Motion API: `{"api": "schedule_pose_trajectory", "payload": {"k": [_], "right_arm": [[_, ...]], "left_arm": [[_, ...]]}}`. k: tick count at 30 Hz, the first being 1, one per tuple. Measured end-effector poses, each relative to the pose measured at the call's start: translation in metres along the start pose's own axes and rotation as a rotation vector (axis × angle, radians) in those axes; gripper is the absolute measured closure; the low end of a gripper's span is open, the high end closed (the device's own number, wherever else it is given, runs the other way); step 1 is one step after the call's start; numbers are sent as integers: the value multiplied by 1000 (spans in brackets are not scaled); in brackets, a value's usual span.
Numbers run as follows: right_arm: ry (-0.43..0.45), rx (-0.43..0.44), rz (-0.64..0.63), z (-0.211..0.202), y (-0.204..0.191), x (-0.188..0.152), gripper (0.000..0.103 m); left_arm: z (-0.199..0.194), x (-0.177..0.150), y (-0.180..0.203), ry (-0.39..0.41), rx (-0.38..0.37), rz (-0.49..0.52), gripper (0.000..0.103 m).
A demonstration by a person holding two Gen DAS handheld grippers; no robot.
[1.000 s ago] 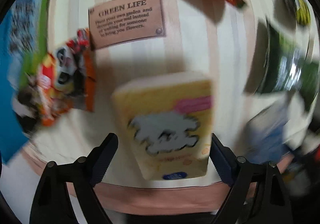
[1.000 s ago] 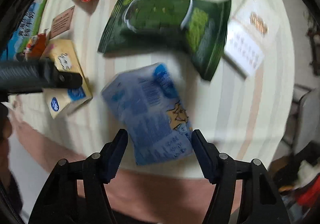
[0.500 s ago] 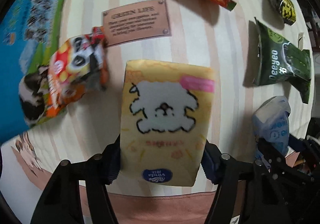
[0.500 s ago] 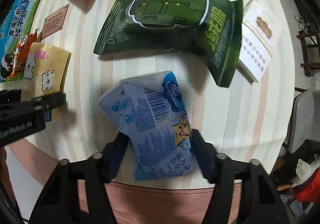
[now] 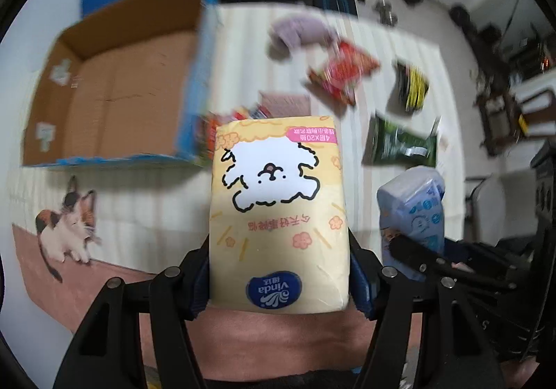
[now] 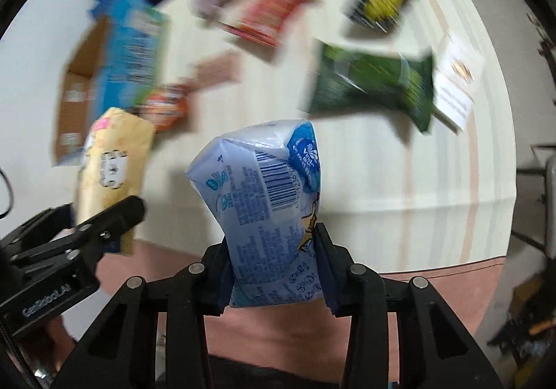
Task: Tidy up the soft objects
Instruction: 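Carry both packs into the box and open both tools to release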
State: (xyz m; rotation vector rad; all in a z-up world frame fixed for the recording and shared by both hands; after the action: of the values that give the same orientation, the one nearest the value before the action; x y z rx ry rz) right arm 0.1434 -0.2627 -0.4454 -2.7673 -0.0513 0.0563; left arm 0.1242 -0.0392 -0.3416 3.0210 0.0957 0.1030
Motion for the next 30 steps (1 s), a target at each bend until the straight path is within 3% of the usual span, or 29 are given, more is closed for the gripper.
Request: {"api": "schedule_pose_trajectory", "payload": {"k": [1, 2, 9, 12, 20, 25, 30], "right_arm": [[18, 26, -18, -11, -17, 2, 60], [32, 47, -34, -24, -33, 4, 60], [84, 128, -129, -76, -160, 44, 60], [91, 133, -146, -67, -210, 75, 60], [69, 70, -144, 12, -301, 167, 60], [40, 25, -117, 75, -323, 214, 60], [17, -30, -107, 126, -330, 245, 60]], "left_arm": [[-13, 8, -7, 22, -8, -16, 41], [-15, 31, 13, 31, -6, -23, 41], [-59, 86, -64, 97, 7, -110, 41], [-57, 115, -105, 80, -23, -153, 41], [-7, 188, -200, -6, -52, -199, 41], [44, 221, -235, -92, -82, -208, 41], [74, 242, -249, -124, -71, -176, 41]]}}
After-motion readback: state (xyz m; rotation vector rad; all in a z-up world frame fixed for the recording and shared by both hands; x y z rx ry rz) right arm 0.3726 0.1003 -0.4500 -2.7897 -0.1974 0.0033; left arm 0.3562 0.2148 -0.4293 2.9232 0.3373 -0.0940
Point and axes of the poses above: each gripper's, at about its wrist camera, not at the fingertips, and z roughly the way its jaws point, y to its right, x to its top, the point moved 10 cm from there along z, roughly the way its jaws point, and after that the axes turned 2 degrees about -y, right-handed, at the moved point
